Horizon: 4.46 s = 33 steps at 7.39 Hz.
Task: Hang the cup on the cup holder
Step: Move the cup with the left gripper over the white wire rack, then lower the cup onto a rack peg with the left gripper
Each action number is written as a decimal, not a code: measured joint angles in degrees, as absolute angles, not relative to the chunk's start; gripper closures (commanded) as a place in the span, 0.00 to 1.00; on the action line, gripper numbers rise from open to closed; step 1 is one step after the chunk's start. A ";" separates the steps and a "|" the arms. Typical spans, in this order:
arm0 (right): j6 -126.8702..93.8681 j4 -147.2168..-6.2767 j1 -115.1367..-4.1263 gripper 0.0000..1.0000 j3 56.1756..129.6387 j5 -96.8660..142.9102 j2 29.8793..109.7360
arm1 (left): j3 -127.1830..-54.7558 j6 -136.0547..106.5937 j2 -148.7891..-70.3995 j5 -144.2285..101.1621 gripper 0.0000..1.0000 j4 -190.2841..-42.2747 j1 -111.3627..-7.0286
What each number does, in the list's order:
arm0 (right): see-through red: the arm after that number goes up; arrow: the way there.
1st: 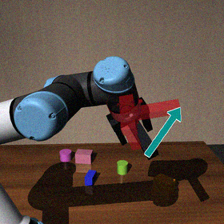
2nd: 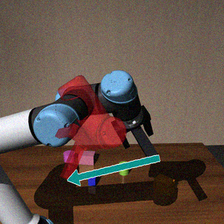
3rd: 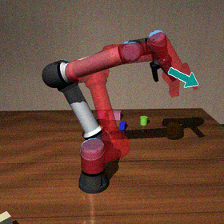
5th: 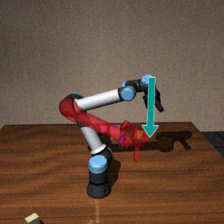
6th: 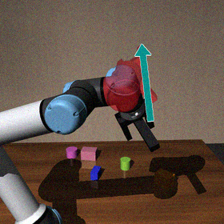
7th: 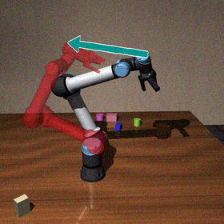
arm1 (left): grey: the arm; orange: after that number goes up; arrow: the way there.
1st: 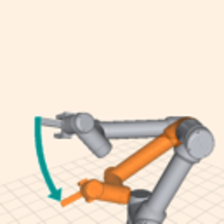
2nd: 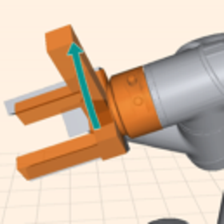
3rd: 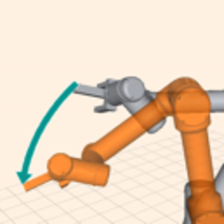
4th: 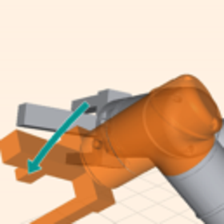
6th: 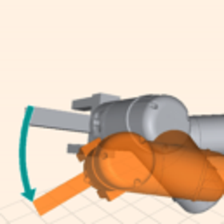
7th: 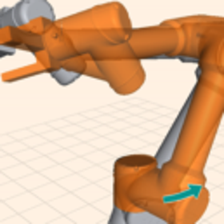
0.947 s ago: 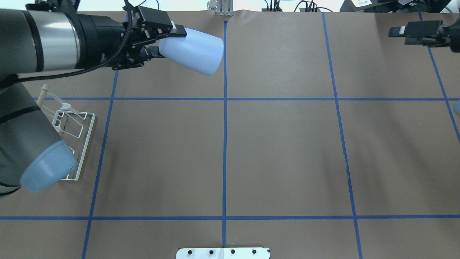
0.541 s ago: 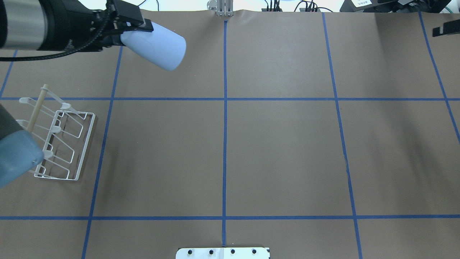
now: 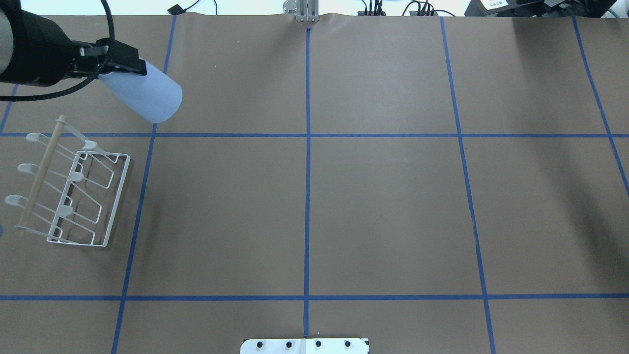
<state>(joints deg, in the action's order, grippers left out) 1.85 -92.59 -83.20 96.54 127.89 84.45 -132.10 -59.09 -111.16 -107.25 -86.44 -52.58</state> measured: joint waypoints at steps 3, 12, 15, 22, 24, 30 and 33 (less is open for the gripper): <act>10.72 -103.92 -84.05 0.00 95.86 128.16 85.56 | -133.38 -48.67 -105.65 -107.40 1.00 -79.65 -53.78; 11.00 -104.06 -85.16 0.00 95.56 128.90 87.14 | -120.53 -43.21 -106.12 -107.48 1.00 -81.84 -55.76; 11.13 -104.01 -85.23 0.00 95.74 128.92 86.76 | -120.02 -42.75 -104.99 -107.56 1.00 -82.33 -55.80; 11.16 -103.98 -85.24 0.00 96.03 128.53 86.49 | -119.52 -43.24 -103.08 -110.59 1.00 -82.57 -55.48; 11.16 -103.98 -85.21 0.00 96.05 128.55 86.43 | -117.48 -43.36 -103.10 -110.81 1.00 -84.45 -55.31; 11.74 -103.98 -85.27 0.00 96.37 128.46 86.61 | -114.46 -42.99 -102.35 -113.40 0.01 -88.03 -55.12; 11.69 -103.97 -85.49 0.00 98.55 128.65 86.61 | -118.51 -37.65 -100.64 -115.07 0.01 -87.02 -57.59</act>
<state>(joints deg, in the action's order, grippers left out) 11.69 -103.97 -85.49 98.55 128.65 86.61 -118.51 -37.65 -100.64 -115.07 -87.02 -57.59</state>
